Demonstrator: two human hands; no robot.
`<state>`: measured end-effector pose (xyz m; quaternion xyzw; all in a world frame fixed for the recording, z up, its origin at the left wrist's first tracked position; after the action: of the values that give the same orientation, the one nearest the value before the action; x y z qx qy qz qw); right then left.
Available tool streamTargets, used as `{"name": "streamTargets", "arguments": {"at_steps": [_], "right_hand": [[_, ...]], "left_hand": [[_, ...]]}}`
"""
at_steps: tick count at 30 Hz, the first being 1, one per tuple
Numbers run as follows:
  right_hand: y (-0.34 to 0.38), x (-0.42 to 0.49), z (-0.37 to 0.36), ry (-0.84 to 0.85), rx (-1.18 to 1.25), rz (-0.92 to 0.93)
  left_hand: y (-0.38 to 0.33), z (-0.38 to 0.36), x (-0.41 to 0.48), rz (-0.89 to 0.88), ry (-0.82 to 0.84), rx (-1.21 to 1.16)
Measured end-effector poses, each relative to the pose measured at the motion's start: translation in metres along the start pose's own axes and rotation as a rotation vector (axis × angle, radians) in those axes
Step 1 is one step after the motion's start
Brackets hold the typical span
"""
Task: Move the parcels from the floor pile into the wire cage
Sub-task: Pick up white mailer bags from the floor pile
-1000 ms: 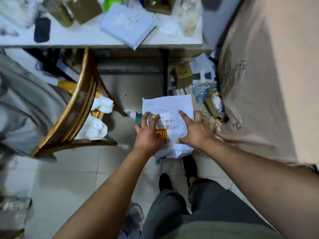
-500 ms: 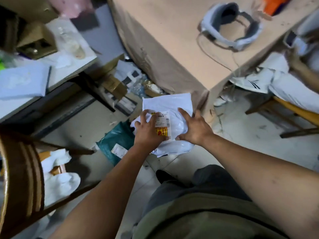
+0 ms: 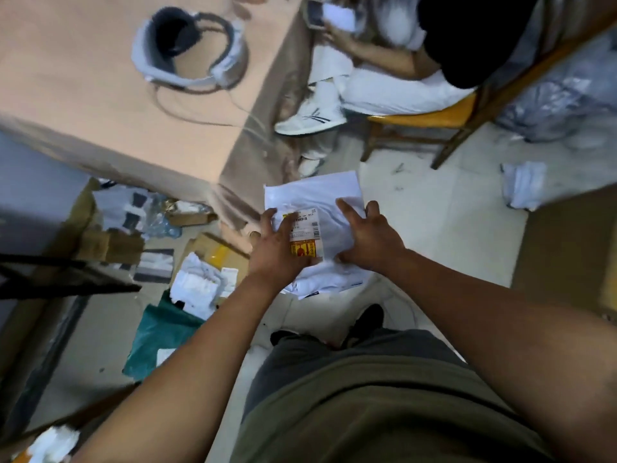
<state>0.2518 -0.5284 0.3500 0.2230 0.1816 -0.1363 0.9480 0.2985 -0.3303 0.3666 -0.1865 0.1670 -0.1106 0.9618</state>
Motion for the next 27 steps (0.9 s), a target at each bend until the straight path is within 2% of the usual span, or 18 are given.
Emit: {"name": "streamTargets", "arguments": {"at_steps": [11,25,27], "right_hand": [[-0.182,-0.022,0.051,-0.142,0.268,-0.406],[-0.322,-0.054,0.114,-0.456,0.494,-0.988],[-0.33,-0.051,0.119,-0.468,0.48,-0.982]], "left_hand": [[-0.203,-0.069,0.09,-0.456,0.192,0.183],[-0.443,-0.156,0.173,-1.047,0.456,0.342],[-0.46,-0.159,0.179,-1.084,0.446,0.369]]}}
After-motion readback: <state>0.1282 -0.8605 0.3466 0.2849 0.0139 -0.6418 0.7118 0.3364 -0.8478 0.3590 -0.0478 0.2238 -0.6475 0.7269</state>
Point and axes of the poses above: each hand's wrist, its own x-axis towards the middle knuckle, its own z-axis out of the back of the hand, y = z × x, the point moved 5 cm from there along x, towards the middle knuckle, and after that the axes turned 6 degrees about -y, right-handed, at the moved point
